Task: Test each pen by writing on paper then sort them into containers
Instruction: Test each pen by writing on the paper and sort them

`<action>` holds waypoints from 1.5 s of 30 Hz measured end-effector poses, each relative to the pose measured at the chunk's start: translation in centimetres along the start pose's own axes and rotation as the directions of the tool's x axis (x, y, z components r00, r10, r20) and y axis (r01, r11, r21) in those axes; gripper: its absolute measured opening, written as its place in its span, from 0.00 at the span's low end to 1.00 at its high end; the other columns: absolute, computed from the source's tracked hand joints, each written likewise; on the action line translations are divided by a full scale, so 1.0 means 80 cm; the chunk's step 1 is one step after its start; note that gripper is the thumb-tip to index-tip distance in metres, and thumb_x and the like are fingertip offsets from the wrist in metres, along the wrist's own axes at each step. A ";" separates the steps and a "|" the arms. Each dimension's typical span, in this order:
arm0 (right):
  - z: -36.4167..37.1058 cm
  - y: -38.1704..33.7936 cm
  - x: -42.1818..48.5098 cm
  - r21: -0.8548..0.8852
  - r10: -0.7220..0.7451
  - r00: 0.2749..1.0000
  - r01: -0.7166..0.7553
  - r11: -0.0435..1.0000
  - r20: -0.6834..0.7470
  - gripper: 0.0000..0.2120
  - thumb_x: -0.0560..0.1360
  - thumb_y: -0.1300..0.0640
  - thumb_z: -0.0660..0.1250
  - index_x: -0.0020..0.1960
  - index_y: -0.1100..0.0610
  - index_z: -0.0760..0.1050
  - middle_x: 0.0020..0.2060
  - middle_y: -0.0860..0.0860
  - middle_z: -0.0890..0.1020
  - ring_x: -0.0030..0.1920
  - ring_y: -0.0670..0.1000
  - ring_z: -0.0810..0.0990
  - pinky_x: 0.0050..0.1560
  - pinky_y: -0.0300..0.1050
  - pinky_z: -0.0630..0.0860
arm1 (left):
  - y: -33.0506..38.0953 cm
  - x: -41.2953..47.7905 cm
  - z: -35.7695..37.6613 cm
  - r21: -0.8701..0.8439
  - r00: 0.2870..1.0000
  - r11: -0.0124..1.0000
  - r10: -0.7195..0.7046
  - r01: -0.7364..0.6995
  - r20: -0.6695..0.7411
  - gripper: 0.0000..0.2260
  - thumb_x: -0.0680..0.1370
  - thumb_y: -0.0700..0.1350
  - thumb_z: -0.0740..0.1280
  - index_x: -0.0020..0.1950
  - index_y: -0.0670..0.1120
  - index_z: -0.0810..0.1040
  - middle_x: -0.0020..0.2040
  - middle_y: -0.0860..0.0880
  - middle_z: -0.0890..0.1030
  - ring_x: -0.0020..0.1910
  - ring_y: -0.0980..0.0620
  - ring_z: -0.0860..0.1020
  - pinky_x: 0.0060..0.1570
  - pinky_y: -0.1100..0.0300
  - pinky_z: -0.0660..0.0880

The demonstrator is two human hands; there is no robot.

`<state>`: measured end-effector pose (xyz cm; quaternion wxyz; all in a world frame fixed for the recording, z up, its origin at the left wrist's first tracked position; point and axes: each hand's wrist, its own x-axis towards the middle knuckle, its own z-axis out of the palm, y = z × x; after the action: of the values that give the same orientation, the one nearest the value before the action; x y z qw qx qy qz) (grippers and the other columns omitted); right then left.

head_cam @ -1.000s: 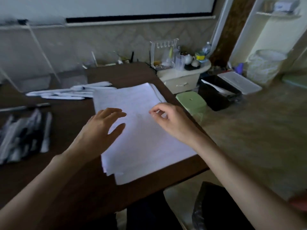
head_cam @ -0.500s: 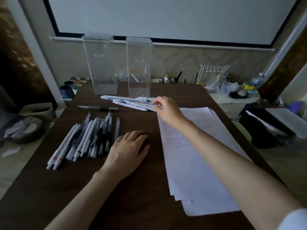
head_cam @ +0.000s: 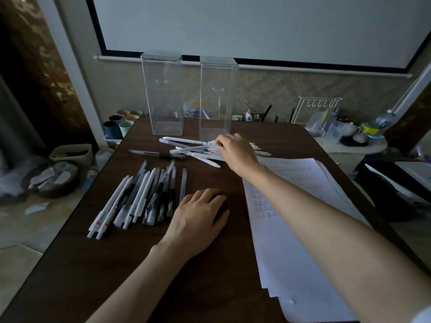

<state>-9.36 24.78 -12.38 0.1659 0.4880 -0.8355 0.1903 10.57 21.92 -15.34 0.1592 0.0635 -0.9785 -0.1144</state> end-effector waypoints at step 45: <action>-0.121 0.060 -0.214 0.977 0.415 0.898 -0.196 0.084 0.144 0.07 0.70 0.61 0.60 0.41 0.61 0.76 0.28 0.51 0.78 0.29 0.48 0.76 0.34 0.37 0.72 | 0.109 0.040 0.018 -0.267 0.998 0.964 -0.008 -0.010 -0.065 0.28 0.71 0.69 0.45 0.58 0.50 0.67 0.28 0.53 0.70 0.29 0.50 0.72 0.31 0.57 0.66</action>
<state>-4.66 44.47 -12.64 -0.1614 0.2730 -0.5764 0.7531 6.30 30.13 -13.58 0.1985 0.0447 -0.9484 -0.2430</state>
